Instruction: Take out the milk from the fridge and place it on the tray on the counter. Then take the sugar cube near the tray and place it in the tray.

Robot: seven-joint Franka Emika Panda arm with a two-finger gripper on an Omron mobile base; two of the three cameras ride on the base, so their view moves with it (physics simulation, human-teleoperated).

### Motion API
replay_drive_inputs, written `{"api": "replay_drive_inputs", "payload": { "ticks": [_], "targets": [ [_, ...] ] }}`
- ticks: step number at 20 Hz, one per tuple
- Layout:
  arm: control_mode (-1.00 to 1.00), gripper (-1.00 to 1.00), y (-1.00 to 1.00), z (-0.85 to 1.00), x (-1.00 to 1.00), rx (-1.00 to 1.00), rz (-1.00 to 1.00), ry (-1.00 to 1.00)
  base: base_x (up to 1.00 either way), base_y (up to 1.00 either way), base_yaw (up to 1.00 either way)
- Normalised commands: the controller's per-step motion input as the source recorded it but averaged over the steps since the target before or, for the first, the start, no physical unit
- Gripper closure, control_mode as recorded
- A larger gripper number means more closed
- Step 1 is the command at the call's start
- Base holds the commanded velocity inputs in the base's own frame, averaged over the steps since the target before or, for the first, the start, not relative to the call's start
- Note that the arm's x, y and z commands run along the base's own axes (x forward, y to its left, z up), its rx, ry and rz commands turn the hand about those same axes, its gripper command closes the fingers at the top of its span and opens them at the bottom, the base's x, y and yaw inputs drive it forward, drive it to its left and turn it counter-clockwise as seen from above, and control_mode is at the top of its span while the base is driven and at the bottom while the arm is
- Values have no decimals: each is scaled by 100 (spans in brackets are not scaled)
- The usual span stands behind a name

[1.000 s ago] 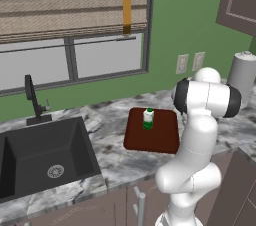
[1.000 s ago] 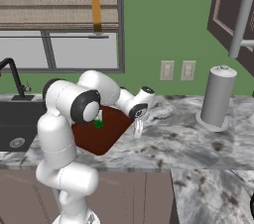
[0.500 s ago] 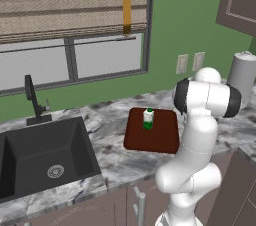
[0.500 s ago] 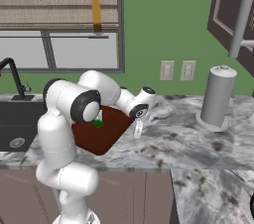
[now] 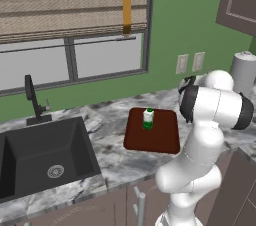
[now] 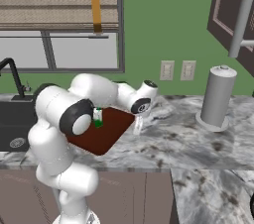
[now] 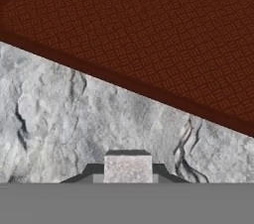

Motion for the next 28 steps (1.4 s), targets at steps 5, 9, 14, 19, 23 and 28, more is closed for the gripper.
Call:
{"api": "replay_drive_inputs", "payload": {
  "ticks": [5, 9, 14, 19, 23, 28],
  "targets": [
    [-100, 100, 47, 46, -38, 11, -6, 6, 0, 0, 0],
    [-100, 100, 98, 0, -26, 7, -43, -3, 0, 0, 0],
    [-100, 100, 74, 9, -27, -1, -56, -6, 0, 0, 0],
    [-100, 100, 66, 28, -17, -7, -51, 28, 0, 0, 0],
    [-100, 100, 61, 2, -3, 0, -50, 47, 0, 0, 0],
    [-100, 100, 0, -11, -10, -1, -23, 15, 0, 0, 0]
  ]
}}
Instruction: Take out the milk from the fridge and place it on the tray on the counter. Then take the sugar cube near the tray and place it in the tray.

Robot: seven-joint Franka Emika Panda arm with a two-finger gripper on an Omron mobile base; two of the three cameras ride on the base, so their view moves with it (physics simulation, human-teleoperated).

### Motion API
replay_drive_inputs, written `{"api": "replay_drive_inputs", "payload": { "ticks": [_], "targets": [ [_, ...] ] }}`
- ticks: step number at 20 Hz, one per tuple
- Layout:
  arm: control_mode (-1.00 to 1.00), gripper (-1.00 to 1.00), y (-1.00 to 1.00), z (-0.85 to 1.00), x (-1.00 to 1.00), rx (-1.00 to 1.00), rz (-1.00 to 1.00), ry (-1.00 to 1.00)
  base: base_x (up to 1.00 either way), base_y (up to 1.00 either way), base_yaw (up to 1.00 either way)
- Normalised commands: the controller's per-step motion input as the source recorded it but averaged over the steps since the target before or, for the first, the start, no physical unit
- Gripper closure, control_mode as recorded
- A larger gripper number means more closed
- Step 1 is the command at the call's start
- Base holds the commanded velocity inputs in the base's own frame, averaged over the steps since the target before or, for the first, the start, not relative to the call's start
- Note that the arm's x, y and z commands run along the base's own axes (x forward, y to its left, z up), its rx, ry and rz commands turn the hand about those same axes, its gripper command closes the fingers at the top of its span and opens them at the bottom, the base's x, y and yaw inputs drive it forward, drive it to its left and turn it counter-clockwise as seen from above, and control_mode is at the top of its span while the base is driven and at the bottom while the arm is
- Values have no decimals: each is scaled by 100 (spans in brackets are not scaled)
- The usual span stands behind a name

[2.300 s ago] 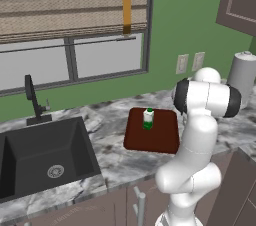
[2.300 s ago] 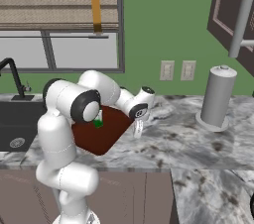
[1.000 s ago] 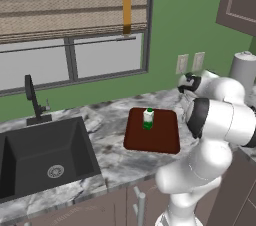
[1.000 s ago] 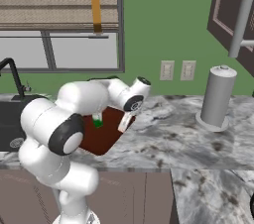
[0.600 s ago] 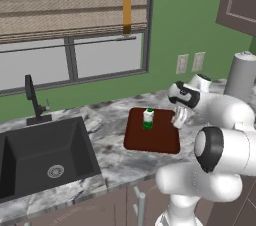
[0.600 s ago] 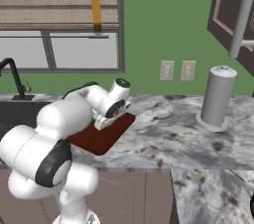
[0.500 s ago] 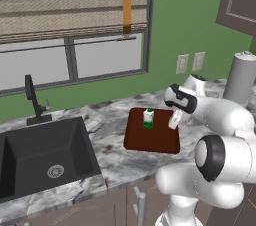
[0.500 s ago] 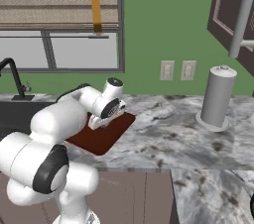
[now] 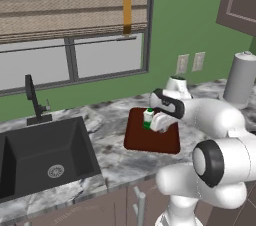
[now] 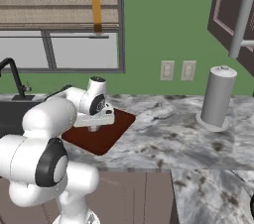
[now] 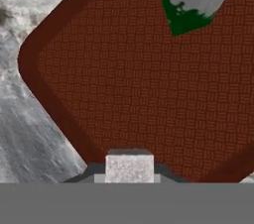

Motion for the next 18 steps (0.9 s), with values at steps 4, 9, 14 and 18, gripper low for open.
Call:
{"api": "replay_drive_inputs", "payload": {
  "ticks": [4, 9, 14, 18],
  "targets": [
    [-100, 100, 0, -29, 0, -9, -12, 2, 0, 0, 0],
    [-100, 100, -1, -40, 0, -7, -9, 0, 0, 0, 0],
    [-100, 100, -10, -41, 0, -2, -5, 1, 0, 0, 0],
    [-100, 100, -6, -37, 0, 0, -3, 0, 0, 0, 0]
  ]
}}
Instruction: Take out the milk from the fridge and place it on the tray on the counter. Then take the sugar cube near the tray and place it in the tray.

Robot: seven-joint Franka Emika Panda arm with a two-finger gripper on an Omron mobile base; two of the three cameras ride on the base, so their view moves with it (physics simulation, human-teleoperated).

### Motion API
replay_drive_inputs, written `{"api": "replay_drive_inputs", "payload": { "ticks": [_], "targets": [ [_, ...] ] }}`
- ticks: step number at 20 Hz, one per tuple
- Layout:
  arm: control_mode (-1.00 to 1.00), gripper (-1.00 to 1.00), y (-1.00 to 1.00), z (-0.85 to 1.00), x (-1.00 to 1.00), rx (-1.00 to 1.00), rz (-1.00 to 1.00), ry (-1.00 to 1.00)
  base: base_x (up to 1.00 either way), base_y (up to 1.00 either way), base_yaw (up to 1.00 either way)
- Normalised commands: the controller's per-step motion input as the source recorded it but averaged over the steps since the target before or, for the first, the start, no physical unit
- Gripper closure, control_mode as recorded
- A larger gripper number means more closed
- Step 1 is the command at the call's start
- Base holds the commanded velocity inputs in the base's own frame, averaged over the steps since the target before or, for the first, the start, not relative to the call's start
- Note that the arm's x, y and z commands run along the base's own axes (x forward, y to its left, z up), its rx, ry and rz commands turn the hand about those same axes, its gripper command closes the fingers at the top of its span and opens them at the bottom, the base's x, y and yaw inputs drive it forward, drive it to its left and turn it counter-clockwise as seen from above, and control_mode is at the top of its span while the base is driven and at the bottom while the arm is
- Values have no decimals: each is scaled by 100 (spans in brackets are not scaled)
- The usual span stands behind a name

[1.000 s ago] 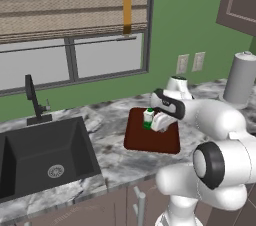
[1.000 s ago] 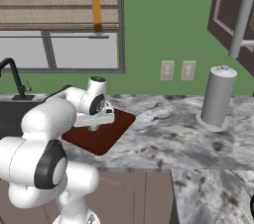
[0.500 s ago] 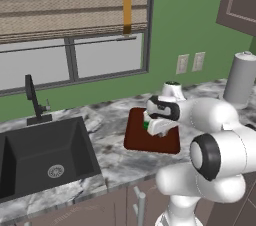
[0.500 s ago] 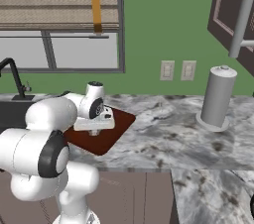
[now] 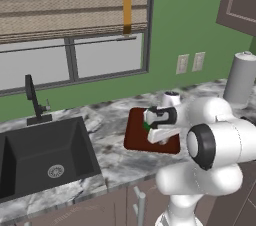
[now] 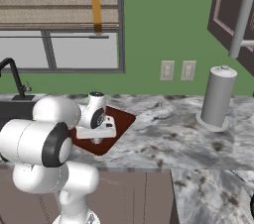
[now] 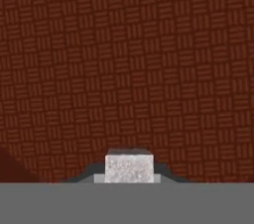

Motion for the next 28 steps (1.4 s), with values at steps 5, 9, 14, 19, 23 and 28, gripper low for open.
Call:
{"api": "replay_drive_inputs", "payload": {
  "ticks": [5, 9, 14, 19, 23, 28],
  "targets": [
    [-100, -100, 0, -34, 0, 0, -2, 0, 0, 0, 0],
    [-100, -100, 0, 0, -2, 0, 0, -1, 0, 0, 0],
    [-100, -100, 0, 49, -22, 0, -2, -7, 0, 0, 0],
    [-100, -100, 4, 72, -24, 0, -4, -3, 0, 0, 0],
    [-100, -100, 0, 91, -46, 0, -2, -10, 0, 0, 0],
    [-100, -100, 0, 96, -49, 0, -2, -17, 0, 0, 0]
  ]
}}
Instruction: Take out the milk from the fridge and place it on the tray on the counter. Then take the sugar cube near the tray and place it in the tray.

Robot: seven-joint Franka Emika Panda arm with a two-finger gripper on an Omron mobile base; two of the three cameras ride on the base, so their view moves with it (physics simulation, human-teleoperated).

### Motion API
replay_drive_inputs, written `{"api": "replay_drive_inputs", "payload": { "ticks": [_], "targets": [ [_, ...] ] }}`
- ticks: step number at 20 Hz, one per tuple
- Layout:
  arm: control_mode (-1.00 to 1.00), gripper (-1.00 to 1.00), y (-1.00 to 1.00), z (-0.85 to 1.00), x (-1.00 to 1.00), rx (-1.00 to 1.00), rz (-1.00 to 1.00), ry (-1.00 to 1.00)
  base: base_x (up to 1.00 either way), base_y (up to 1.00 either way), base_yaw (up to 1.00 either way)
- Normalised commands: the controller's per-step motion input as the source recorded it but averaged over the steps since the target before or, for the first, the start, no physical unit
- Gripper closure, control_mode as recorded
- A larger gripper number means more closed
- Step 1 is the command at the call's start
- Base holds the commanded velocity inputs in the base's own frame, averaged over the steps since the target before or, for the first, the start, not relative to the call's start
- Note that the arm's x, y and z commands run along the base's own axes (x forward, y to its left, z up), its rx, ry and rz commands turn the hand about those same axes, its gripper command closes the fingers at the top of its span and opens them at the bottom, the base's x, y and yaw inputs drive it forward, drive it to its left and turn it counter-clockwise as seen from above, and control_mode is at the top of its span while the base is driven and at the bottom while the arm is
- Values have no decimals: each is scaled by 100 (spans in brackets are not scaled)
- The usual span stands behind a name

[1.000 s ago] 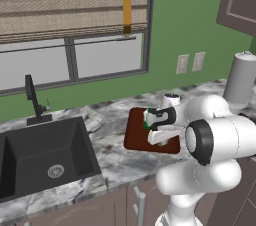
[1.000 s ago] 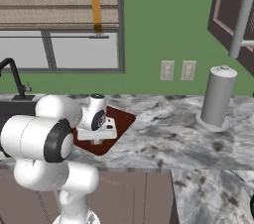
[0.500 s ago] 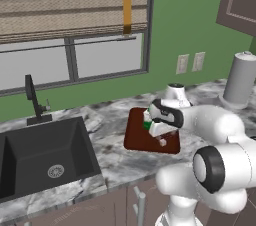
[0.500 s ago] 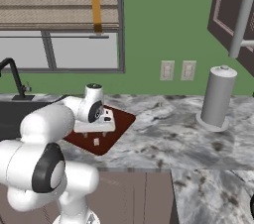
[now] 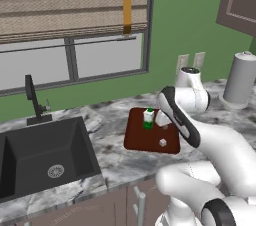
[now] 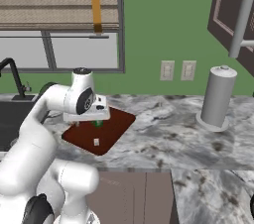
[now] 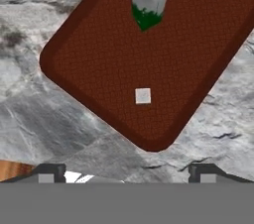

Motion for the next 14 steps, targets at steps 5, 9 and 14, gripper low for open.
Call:
{"api": "replay_drive_inputs", "payload": {
  "ticks": [5, 9, 14],
  "targets": [
    [-100, -100, 4, 86, -69, 0, -3, -24, 0, 0, 0],
    [-100, -100, 0, 92, -62, 9, -17, -4, 0, 0, 0],
    [-100, -100, 10, 100, -61, 1, -15, -12, 0, 0, 0]
  ]
}}
